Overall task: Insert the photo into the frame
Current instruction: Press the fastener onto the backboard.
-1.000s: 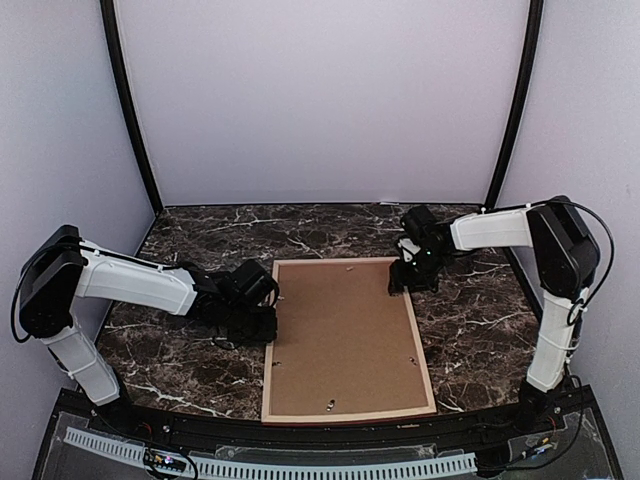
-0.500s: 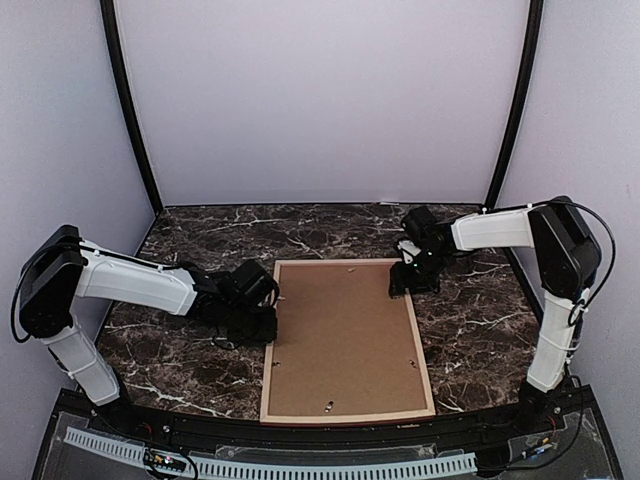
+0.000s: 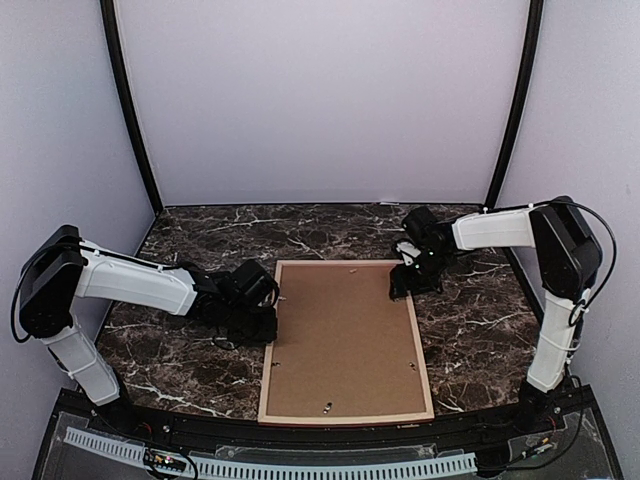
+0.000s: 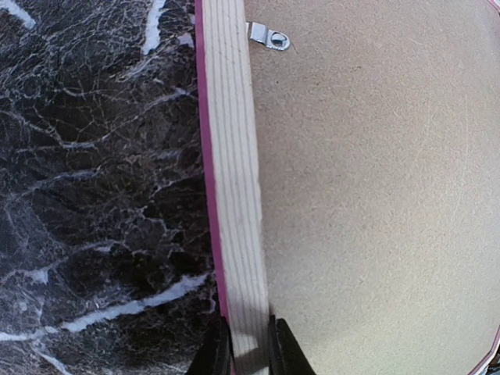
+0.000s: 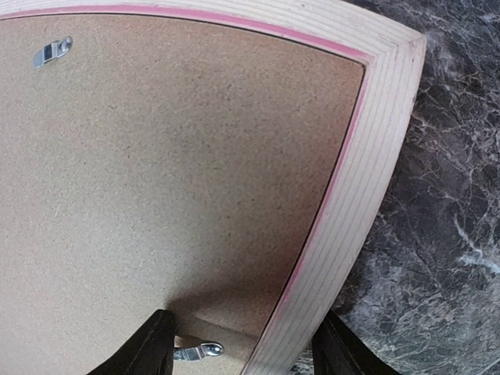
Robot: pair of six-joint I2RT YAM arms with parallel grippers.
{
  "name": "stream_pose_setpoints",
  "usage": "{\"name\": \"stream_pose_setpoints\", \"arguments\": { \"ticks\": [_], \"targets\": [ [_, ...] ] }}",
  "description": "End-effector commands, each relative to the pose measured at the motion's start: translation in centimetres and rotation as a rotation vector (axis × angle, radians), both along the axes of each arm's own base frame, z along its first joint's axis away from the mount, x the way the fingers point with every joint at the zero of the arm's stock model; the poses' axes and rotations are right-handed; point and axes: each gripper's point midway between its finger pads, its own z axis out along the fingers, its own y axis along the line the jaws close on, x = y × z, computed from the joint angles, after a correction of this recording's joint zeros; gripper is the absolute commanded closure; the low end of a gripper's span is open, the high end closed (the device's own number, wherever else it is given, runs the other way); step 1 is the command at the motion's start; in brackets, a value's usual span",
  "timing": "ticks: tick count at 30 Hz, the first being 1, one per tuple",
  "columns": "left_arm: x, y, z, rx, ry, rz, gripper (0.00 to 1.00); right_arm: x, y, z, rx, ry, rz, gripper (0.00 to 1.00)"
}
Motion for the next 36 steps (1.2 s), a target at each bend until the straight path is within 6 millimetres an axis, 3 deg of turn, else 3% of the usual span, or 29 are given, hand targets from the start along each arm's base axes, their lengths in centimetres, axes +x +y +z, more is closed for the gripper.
{"name": "stream_pose_setpoints", "arguments": {
  "ticks": [1,8,24,36],
  "targets": [
    [-0.5,-0.2,0.1,-0.002,0.01,-0.032,0.99,-3.6,-1.7,-1.4,-0.063,0.133,0.042,0.39],
    [-0.5,-0.2,0.1,0.0,0.01,-0.031,0.99,-3.5,-2.4,-1.4,-0.068,0.138,0.045,0.42],
    [-0.5,-0.2,0.1,0.007,0.01,-0.03,0.99,-4.4,-4.6,-2.0,-0.11,0.15,-0.006,0.35],
    [-0.4,-0.2,-0.1,0.009,0.008,-0.032,1.0,-5.2,-4.4,-1.6,-0.059,0.158,-0.016,0.3]
  ]
}}
